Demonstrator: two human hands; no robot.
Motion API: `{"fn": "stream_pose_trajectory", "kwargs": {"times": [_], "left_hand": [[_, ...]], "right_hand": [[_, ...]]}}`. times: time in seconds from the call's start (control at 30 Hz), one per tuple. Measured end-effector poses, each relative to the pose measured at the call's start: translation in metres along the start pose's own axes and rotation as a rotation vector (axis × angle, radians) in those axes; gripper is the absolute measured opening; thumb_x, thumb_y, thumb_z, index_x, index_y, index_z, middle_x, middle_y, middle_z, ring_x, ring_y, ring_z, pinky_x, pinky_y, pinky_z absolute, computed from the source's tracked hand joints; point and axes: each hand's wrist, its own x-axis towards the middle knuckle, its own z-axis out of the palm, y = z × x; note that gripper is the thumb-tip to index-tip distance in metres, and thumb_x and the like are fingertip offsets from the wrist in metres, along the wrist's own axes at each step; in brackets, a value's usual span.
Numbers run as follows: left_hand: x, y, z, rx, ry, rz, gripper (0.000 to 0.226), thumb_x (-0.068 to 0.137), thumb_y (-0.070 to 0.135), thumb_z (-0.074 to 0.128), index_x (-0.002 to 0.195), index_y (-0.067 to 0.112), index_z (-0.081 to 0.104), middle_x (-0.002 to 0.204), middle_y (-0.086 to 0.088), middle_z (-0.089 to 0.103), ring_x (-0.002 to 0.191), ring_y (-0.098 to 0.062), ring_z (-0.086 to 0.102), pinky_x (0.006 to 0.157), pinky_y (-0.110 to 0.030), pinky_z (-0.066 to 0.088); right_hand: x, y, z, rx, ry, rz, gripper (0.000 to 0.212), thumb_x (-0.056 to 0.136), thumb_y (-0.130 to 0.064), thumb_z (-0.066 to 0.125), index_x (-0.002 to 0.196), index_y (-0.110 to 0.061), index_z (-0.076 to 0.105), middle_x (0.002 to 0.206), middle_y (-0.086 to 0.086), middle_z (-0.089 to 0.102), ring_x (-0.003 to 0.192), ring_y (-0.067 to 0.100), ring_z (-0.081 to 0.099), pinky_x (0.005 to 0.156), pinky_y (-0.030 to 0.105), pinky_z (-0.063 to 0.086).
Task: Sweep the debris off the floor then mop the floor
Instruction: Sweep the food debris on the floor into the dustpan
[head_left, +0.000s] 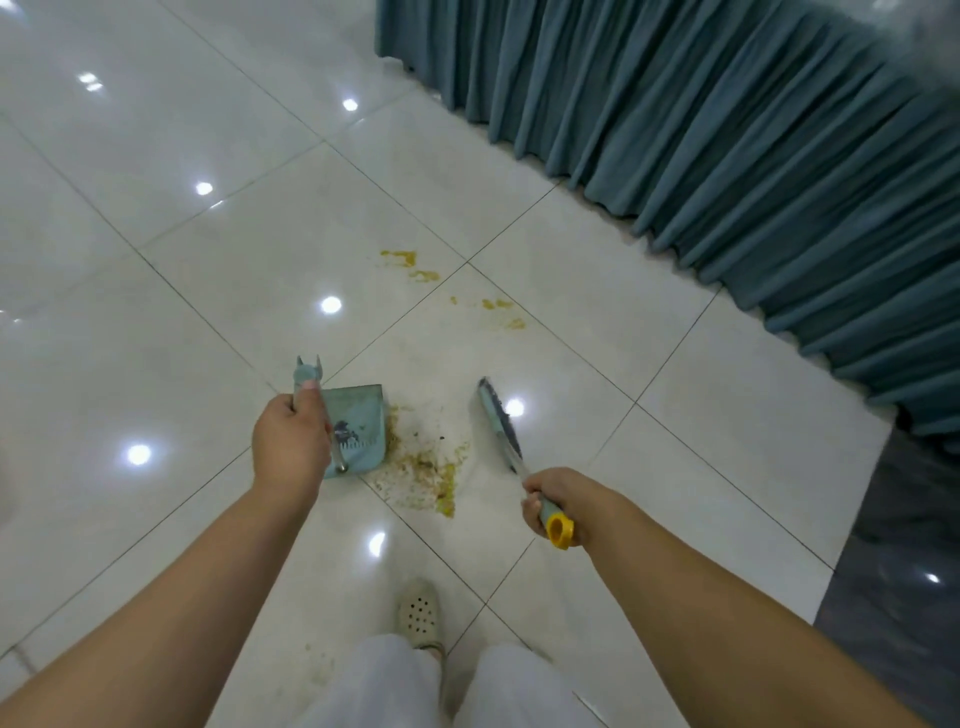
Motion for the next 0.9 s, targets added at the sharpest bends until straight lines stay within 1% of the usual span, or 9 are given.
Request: {"fn": "stream_pose_trajectory", "kwargs": {"times": [0.07, 0.17, 0.3, 0.4, 0.47, 0.57, 0.67, 0.8, 0.9], "left_hand": [[0.002, 0.002, -0.001, 0.019, 0.03, -0.003, 0.042, 0.098, 0.043, 0.038, 0.071, 0.012, 0.05, 0.067, -0.005, 0.052, 0.057, -0.021, 0.048, 0.056, -0.029, 0.04], [0.004, 0.005, -0.002, 0.019, 0.067, -0.004, 0.043, 0.097, 0.042, 0.038, 0.067, 0.013, 0.047, 0.064, -0.005, 0.052, 0.056, -0.022, 0.048, 0.059, -0.031, 0.041], [0.003, 0.004, -0.002, 0.018, 0.106, -0.007, 0.044, 0.097, 0.042, 0.038, 0.068, 0.011, 0.047, 0.061, -0.005, 0.051, 0.055, -0.024, 0.047, 0.057, -0.029, 0.039], [0.004, 0.005, -0.002, 0.018, 0.136, -0.022, 0.043, 0.096, 0.044, 0.037, 0.072, 0.011, 0.049, 0.064, -0.006, 0.054, 0.064, -0.026, 0.053, 0.065, -0.037, 0.045], [0.005, 0.007, -0.001, 0.008, 0.154, -0.031, 0.044, 0.095, 0.045, 0.037, 0.071, 0.011, 0.049, 0.067, -0.008, 0.055, 0.067, -0.027, 0.054, 0.066, -0.039, 0.045], [0.005, 0.009, -0.001, -0.011, 0.198, -0.047, 0.044, 0.095, 0.046, 0.037, 0.069, 0.013, 0.049, 0.071, -0.009, 0.056, 0.068, -0.027, 0.053, 0.066, -0.04, 0.045], [0.007, 0.007, -0.004, -0.045, 0.232, -0.07, 0.044, 0.094, 0.047, 0.038, 0.07, 0.013, 0.052, 0.071, -0.009, 0.056, 0.067, -0.026, 0.052, 0.067, -0.041, 0.046], [0.008, 0.008, -0.004, -0.096, 0.236, -0.094, 0.044, 0.092, 0.05, 0.039, 0.072, 0.014, 0.053, 0.063, -0.006, 0.051, 0.057, -0.023, 0.045, 0.058, -0.033, 0.037], [0.007, 0.013, 0.001, -0.127, 0.269, -0.108, 0.043, 0.092, 0.048, 0.04, 0.068, 0.015, 0.052, 0.061, -0.006, 0.05, 0.057, -0.023, 0.044, 0.058, -0.032, 0.036]], "right_hand": [[-0.001, 0.004, 0.012, -0.011, -0.027, 0.026, 0.006, 0.096, -0.008, 0.047, 0.093, -0.004, 0.044, 0.053, 0.008, 0.044, 0.023, 0.01, 0.037, 0.029, 0.013, 0.037], [-0.007, 0.004, 0.017, -0.004, -0.074, 0.04, 0.006, 0.095, -0.008, 0.046, 0.091, -0.004, 0.044, 0.04, 0.007, 0.044, 0.024, 0.011, 0.037, 0.029, 0.014, 0.037], [-0.024, -0.011, 0.009, 0.076, -0.141, 0.004, 0.008, 0.096, -0.007, 0.043, 0.088, -0.005, 0.042, 0.04, 0.008, 0.042, 0.025, 0.01, 0.037, 0.027, 0.013, 0.036], [-0.034, -0.025, 0.006, 0.038, -0.131, -0.025, 0.006, 0.097, -0.007, 0.044, 0.091, -0.005, 0.042, 0.041, 0.008, 0.042, 0.025, 0.01, 0.037, 0.027, 0.013, 0.036], [-0.034, -0.036, 0.006, -0.065, -0.091, -0.034, 0.007, 0.096, -0.008, 0.046, 0.091, -0.004, 0.044, 0.043, 0.009, 0.045, 0.025, 0.01, 0.037, 0.028, 0.013, 0.037], [-0.025, -0.053, 0.008, -0.269, -0.003, -0.058, 0.013, 0.097, -0.011, 0.048, 0.088, -0.003, 0.046, 0.061, 0.01, 0.046, 0.023, 0.01, 0.039, 0.029, 0.012, 0.037], [-0.009, -0.066, 0.013, -0.396, 0.06, -0.077, 0.019, 0.098, -0.016, 0.047, 0.085, -0.003, 0.045, 0.068, 0.01, 0.045, 0.02, 0.011, 0.039, 0.031, 0.011, 0.038], [0.007, -0.072, 0.02, -0.477, 0.047, -0.026, 0.02, 0.099, -0.016, 0.046, 0.084, -0.001, 0.045, 0.069, 0.011, 0.046, 0.021, 0.012, 0.04, 0.032, 0.012, 0.038], [0.007, -0.077, 0.025, -0.548, 0.017, 0.001, 0.018, 0.098, -0.015, 0.047, 0.087, -0.001, 0.046, 0.071, 0.012, 0.048, 0.022, 0.012, 0.042, 0.032, 0.013, 0.039]]}}
